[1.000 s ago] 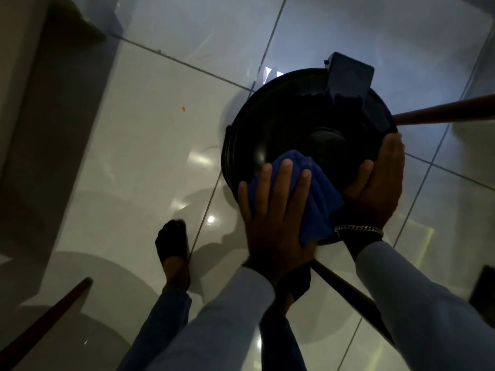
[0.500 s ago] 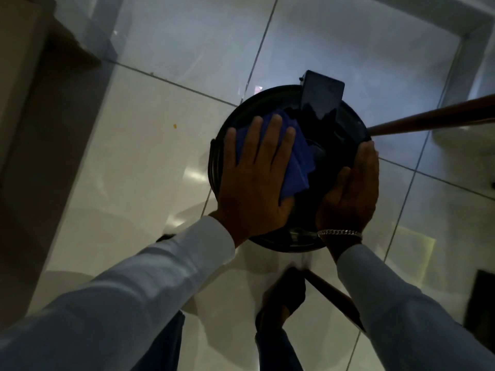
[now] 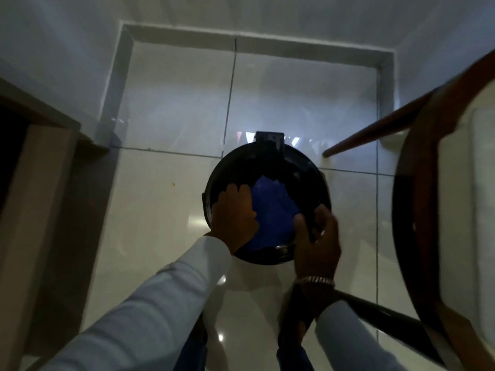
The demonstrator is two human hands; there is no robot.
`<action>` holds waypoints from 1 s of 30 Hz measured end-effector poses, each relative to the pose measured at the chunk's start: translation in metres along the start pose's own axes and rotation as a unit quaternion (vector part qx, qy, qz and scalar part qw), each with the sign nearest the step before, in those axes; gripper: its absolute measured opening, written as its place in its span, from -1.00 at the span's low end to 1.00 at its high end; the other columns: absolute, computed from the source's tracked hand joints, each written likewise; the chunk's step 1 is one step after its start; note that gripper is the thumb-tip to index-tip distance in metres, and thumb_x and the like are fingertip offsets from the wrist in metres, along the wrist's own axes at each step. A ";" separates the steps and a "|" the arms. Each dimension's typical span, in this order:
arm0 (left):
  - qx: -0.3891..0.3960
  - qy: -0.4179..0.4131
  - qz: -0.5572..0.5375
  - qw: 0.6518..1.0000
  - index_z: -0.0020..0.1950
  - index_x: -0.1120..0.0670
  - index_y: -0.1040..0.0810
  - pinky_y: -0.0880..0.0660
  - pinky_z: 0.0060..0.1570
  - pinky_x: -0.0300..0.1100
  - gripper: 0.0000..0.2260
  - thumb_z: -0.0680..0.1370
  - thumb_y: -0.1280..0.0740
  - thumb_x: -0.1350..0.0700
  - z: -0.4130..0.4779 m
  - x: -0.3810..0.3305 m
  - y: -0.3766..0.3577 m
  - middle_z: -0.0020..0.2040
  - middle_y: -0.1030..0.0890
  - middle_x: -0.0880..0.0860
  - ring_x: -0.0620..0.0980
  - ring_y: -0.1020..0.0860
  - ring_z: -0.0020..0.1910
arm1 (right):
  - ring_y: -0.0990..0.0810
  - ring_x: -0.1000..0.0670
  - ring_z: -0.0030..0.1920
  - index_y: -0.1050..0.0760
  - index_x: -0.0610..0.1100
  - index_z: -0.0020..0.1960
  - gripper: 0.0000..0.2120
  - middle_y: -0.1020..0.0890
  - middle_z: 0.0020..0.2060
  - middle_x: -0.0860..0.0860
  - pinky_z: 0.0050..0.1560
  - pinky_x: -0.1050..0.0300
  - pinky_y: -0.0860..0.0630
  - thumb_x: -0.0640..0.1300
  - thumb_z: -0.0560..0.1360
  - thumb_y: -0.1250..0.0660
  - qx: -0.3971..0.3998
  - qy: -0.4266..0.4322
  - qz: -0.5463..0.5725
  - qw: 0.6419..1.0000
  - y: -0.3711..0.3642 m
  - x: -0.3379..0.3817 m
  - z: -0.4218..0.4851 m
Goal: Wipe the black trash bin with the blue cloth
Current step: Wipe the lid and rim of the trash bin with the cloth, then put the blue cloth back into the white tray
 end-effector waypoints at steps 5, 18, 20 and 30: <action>0.077 -0.001 -0.200 0.977 0.06 0.23 -0.56 -0.42 -0.06 -0.22 -0.82 0.49 -0.39 0.23 -0.012 -0.026 0.039 0.03 -0.63 0.21 0.13 -0.56 -0.01 | -0.46 -0.07 0.28 -0.25 -0.13 0.44 -0.34 -0.44 0.36 -0.11 0.25 -0.01 -0.46 -0.19 0.42 -0.46 0.056 -0.185 0.127 0.973 0.009 0.026 -0.027; 0.256 -0.158 -0.305 0.904 0.14 0.20 -0.56 -0.57 0.12 0.11 -0.66 0.39 -0.49 0.19 -0.073 -0.242 0.159 0.10 -0.63 0.24 0.15 -0.62 0.04 | -0.59 -0.32 0.12 -0.52 -0.22 0.15 -0.52 -0.61 0.15 -0.26 0.07 -0.29 -0.57 -0.33 0.23 -0.44 0.069 -0.220 0.417 0.879 0.218 0.142 -0.010; 0.179 -0.168 -0.263 0.933 0.23 0.19 -0.52 -0.55 0.14 0.05 -0.52 0.34 -0.50 0.13 -0.070 -0.283 0.139 0.16 -0.61 0.22 0.12 -0.58 0.10 | -0.62 -0.31 0.04 -0.54 -0.21 0.05 -0.62 -0.64 0.06 -0.25 0.03 -0.27 -0.59 -0.40 0.26 -0.45 0.013 -0.210 0.383 0.899 0.249 0.135 0.006; 0.005 -0.140 -0.247 0.959 0.31 0.17 -0.39 -0.25 0.06 -0.68 -0.62 0.50 -0.27 0.33 -0.091 -0.313 0.064 0.21 -0.50 0.07 0.04 -0.49 0.21 | -0.48 -0.11 -0.12 -0.31 -0.19 0.23 -0.43 -0.58 0.06 -0.20 -0.11 0.04 -0.44 -0.12 0.33 -0.50 0.013 -0.180 -0.082 0.980 0.255 0.100 0.058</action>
Point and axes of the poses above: each hand's wrist, its own z-axis towards the middle knuckle, its own y-axis out of the back of the hand, x = y × z, the point moved 1 cm from there along z, towards the middle knuckle
